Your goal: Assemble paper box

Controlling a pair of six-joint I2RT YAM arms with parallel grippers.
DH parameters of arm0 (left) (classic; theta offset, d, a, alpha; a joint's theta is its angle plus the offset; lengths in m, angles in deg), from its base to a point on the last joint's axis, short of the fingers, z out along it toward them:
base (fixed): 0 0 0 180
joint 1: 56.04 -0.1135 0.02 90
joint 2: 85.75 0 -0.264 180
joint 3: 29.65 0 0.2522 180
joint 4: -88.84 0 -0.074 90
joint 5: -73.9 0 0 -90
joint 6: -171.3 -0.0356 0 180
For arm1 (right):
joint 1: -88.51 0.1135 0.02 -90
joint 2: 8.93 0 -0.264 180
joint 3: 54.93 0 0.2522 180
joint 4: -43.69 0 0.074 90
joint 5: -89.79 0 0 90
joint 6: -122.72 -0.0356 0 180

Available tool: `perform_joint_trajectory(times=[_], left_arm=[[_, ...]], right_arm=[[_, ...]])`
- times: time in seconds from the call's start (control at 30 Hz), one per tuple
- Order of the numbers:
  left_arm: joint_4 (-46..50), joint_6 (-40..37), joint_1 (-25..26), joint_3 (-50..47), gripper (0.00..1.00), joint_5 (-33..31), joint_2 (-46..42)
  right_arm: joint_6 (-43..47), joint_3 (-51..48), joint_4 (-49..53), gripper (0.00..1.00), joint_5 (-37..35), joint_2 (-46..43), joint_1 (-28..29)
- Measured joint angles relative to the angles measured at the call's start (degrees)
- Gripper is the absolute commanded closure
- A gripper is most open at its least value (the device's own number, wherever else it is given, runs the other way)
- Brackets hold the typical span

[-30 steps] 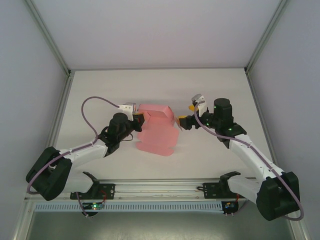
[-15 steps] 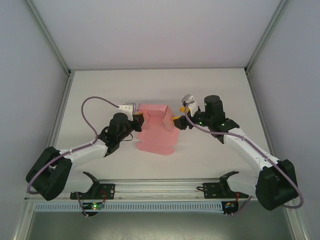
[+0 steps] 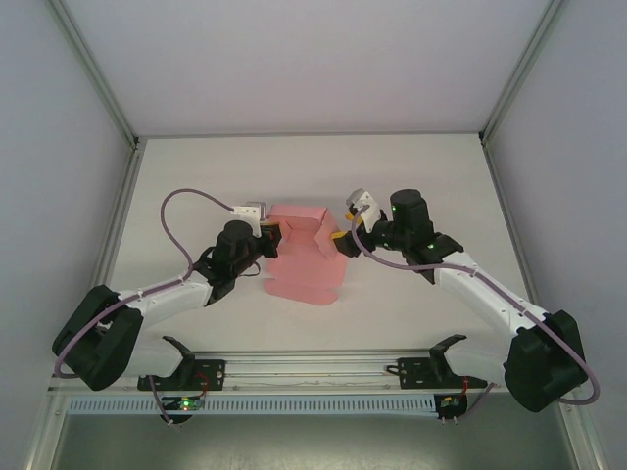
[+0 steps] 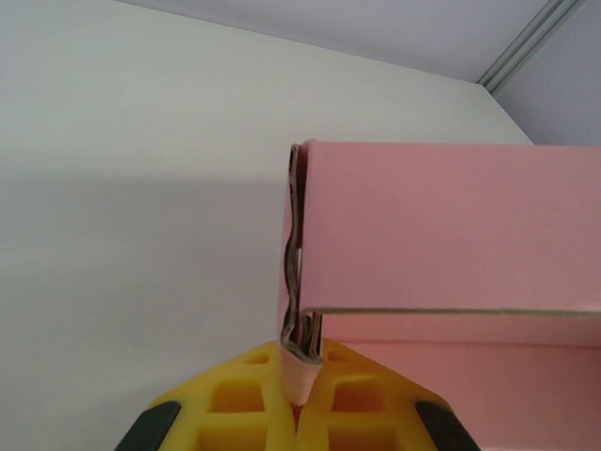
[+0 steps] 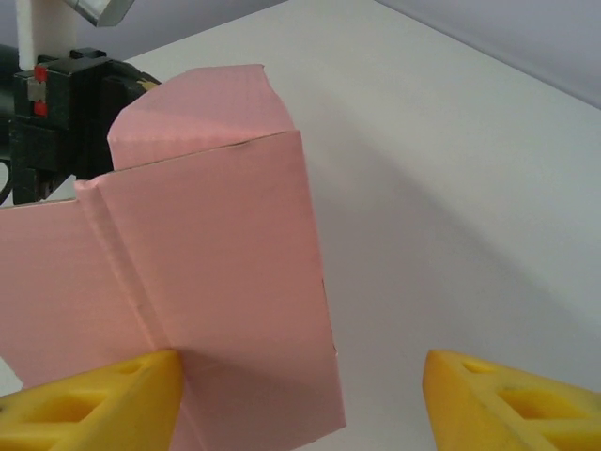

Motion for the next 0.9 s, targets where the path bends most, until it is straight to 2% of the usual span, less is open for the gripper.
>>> perform_joint_trajectory(times=[0.57, 0.73, 0.9], left_arm=[[1.57, 0.02, 0.0, 1.29, 1.0, -0.37, 1.18], [1.57, 0.04, 0.0, 1.33, 1.0, -0.13, 1.38], [1.73, 0.13, -0.04, 1.33, 1.0, -0.02, 2.03]], right_arm=[[1.9, 1.53, 1.05, 0.32, -0.15, 1.99, 2.38], [1.62, 2.49, 0.57, 0.33, -2.67, 3.74, 3.96], [0.09, 2.62, -2.23, 0.52, -11.78, 5.86, 7.72]])
